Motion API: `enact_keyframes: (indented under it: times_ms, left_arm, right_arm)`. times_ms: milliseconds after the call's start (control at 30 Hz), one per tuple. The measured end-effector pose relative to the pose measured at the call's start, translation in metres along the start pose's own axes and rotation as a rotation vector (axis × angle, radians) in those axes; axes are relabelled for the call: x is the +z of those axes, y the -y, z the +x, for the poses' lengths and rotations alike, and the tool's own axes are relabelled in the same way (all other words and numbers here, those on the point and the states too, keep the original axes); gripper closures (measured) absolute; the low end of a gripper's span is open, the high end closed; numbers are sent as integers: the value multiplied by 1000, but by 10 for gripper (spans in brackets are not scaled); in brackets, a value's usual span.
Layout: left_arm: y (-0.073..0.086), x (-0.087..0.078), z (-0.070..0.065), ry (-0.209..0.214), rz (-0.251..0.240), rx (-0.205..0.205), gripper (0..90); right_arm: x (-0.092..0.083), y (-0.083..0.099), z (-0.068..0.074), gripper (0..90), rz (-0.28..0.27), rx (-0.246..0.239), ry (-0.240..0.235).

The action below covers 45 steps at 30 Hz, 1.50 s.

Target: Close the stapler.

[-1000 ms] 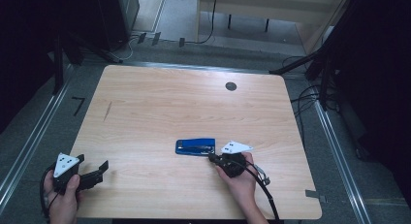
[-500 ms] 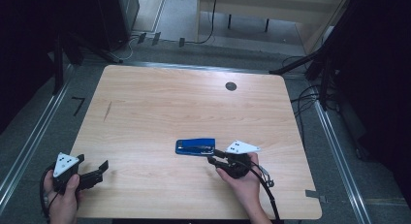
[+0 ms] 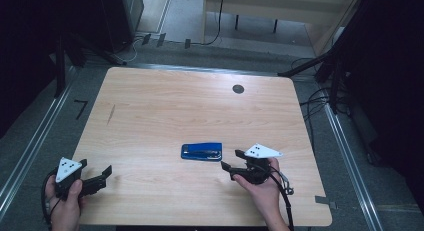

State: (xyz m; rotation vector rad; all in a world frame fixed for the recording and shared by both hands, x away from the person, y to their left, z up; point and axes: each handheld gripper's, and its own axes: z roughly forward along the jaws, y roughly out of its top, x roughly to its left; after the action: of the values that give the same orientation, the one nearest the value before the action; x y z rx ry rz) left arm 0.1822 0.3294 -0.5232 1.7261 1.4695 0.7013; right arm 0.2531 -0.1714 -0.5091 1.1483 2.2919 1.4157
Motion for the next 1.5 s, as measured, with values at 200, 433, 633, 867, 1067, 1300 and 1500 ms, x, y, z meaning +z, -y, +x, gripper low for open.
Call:
enact_keyframes:
  times_ms: [200, 433, 633, 867, 1067, 1300, 1500]
  left_arm:
    - [0, 0, 0, 1, 0, 0, 111]
    - [0, 0, 0, 0, 2, 1, 111]
    - [0, 0, 0, 1, 2, 4, 111]
    - [0, 0, 0, 0, 2, 3, 110]
    - [0, 0, 0, 0, 3, 4, 111]
    - [0, 0, 0, 0, 0, 2, 111]
    - [0, 0, 0, -1, 1, 3, 110]
  right_arm:
    - [-12, 2, -7, 222, 2, 31, -13]
    - [-24, 4, -10, 183, -6, 18, 1]
    - [-32, 10, -14, 158, 9, 19, 33]
    - [-43, 19, -23, 121, -6, 28, 50]
    - [-56, 26, -32, 71, -17, 43, 82]
    - [-69, 38, -43, 50, -15, 53, 114]
    - [-84, 48, -53, 36, -23, 72, 133]
